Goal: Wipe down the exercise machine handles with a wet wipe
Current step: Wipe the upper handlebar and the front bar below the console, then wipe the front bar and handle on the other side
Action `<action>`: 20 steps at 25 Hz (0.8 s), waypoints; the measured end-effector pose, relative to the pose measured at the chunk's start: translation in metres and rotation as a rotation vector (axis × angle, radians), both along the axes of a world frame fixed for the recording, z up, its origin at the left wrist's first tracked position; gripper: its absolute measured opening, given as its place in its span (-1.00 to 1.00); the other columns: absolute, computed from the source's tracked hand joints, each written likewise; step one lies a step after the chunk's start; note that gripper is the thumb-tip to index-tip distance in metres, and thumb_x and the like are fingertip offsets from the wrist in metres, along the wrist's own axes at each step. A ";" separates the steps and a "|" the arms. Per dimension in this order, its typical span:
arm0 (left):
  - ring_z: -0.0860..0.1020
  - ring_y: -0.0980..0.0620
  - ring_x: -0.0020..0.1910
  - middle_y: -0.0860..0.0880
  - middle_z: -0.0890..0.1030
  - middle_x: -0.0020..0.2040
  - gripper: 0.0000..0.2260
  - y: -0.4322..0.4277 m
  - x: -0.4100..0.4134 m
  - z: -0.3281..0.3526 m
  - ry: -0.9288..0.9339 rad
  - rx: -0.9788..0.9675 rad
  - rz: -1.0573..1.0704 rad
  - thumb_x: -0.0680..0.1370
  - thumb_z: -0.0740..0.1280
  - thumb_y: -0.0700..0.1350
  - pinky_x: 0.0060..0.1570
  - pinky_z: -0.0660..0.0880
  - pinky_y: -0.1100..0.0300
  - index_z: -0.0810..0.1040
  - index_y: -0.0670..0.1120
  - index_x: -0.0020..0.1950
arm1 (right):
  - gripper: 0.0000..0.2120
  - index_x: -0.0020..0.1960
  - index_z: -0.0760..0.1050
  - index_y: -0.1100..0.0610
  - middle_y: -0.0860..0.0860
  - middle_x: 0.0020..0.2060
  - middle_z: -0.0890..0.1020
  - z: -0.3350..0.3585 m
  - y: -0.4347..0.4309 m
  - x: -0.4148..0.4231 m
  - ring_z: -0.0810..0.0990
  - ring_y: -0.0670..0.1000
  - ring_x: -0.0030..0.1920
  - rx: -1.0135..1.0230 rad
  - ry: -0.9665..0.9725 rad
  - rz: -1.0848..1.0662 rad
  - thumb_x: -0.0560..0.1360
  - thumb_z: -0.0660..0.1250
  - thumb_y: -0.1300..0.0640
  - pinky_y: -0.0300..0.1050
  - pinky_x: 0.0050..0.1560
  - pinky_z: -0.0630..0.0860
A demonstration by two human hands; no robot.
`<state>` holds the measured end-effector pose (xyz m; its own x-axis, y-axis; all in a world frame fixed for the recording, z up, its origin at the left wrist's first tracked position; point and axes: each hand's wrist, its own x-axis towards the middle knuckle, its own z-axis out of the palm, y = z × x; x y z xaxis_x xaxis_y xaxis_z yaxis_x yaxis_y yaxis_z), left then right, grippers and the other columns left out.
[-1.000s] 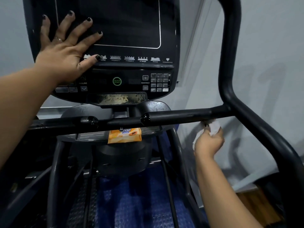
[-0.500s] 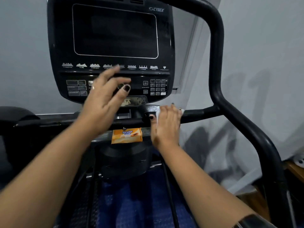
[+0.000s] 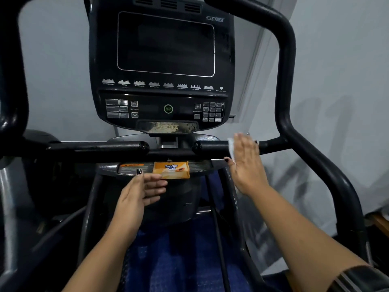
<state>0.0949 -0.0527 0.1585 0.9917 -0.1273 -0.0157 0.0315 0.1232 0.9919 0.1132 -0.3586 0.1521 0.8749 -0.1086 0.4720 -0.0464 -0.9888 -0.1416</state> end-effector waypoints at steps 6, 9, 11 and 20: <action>0.64 -0.14 0.10 -0.11 0.70 0.05 -0.71 -0.021 -0.027 0.004 0.110 -0.008 -0.101 0.69 0.10 -0.10 0.12 0.56 0.00 0.61 -0.12 0.14 | -0.45 0.61 -0.11 0.04 -0.04 0.58 -0.02 0.021 0.090 -0.052 0.10 -0.05 0.53 0.817 0.182 -0.004 0.69 0.02 0.07 -0.16 0.46 0.05; 0.63 -0.09 0.16 -0.10 0.68 0.15 -0.71 -0.028 -0.042 0.006 0.198 -0.110 -0.241 0.68 0.11 -0.11 0.19 0.54 -0.06 0.59 -0.06 0.23 | -0.49 0.53 0.26 0.06 -0.02 0.31 0.51 0.025 0.140 -0.076 0.47 -0.09 0.27 1.202 0.428 0.203 0.65 0.07 -0.13 -0.16 0.37 0.33; 0.63 -0.11 0.18 -0.14 0.67 0.16 -0.69 -0.027 -0.046 0.010 0.258 -0.223 -0.245 0.67 0.12 -0.05 0.20 0.53 -0.10 0.56 -0.09 0.29 | -0.32 0.51 0.28 -0.08 -0.05 0.44 0.42 0.028 0.151 -0.077 0.33 -0.06 0.46 1.138 0.518 0.324 0.50 0.05 -0.39 0.04 0.51 0.21; 0.56 -0.24 0.25 -0.25 0.61 0.24 -0.59 0.013 -0.041 0.005 0.455 -0.572 -0.091 0.62 0.22 0.06 0.31 0.41 -0.23 0.54 -0.18 0.32 | -0.05 0.57 -0.08 -0.24 -0.35 0.49 0.02 0.064 0.176 -0.070 -0.12 -0.42 0.46 0.761 0.727 0.703 0.26 -0.16 -0.63 -0.19 0.50 -0.14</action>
<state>0.0537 -0.0395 0.1635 0.8881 -0.3203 -0.3297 0.4595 0.5946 0.6598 0.0428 -0.1826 0.2156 0.8843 0.4518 -0.1179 0.1486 -0.5117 -0.8462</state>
